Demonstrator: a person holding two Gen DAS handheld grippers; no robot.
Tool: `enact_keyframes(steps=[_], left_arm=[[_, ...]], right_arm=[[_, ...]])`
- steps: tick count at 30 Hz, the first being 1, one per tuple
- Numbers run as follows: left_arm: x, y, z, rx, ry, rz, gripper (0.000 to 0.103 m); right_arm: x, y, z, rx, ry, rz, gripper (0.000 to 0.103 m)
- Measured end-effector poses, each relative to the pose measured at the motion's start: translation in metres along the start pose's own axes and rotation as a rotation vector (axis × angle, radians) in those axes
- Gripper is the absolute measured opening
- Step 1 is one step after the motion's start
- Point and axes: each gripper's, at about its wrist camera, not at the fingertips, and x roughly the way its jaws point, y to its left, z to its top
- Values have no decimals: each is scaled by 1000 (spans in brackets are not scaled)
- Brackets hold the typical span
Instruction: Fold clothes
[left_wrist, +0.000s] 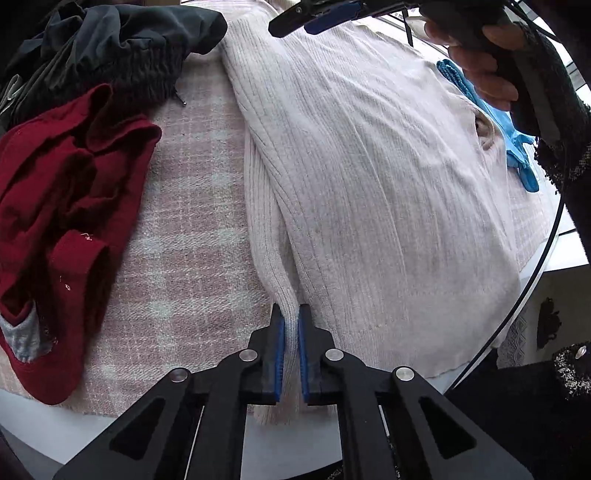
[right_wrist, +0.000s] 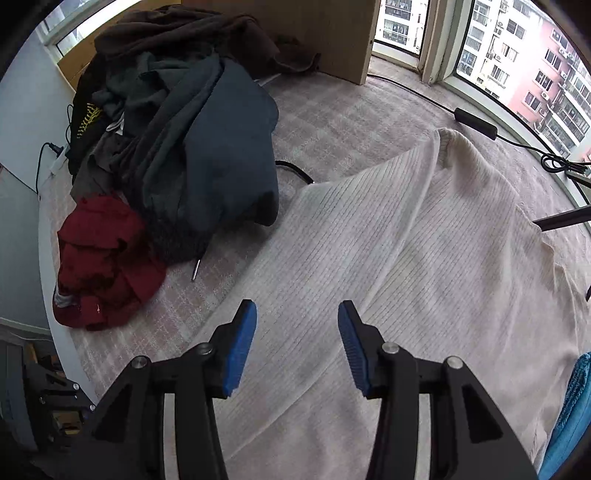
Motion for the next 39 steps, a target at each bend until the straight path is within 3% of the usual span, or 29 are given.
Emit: enact_keyframes(steps=[4,9,13,18,24,26,27,28,30,34,39], left_arm=[[-6,-1,-1,28,-13,-11,5],[-7,-5,0,55,-21,-16,5],[-10,-6,-2,79,-23,-18,5],[-9,-6,-4,95,-20,-31,5],[-6,-4,-8,92,-22,-39,5],[-6,-3,-8,93,-24,-46,5],[-7,-3,-8,95,-26,-49,5],[-8,-5,-8,99,-27,-53,5],[-15,-11,-9,124,-38,-58,4],[-38,-32,-6,203,-70,-74,4],[-43,-86,0,389,-77,-104,4]], right_arm=[[26,-25,48,162,56,58,50],[53,-29,71,227,127,-46,50],[75,-33,83,282,168,-62,50],[70,-18,99,255,151,-78,50],[95,-6,106,184,214,-163,52],[97,-2,105,157,204,-194,47],[96,-1,104,134,198,-224,34],[94,-4,102,138,188,-217,24],[86,-17,97,182,163,-157,19],[49,-60,75,350,51,31,18],[-5,-113,19,540,-120,133,17]])
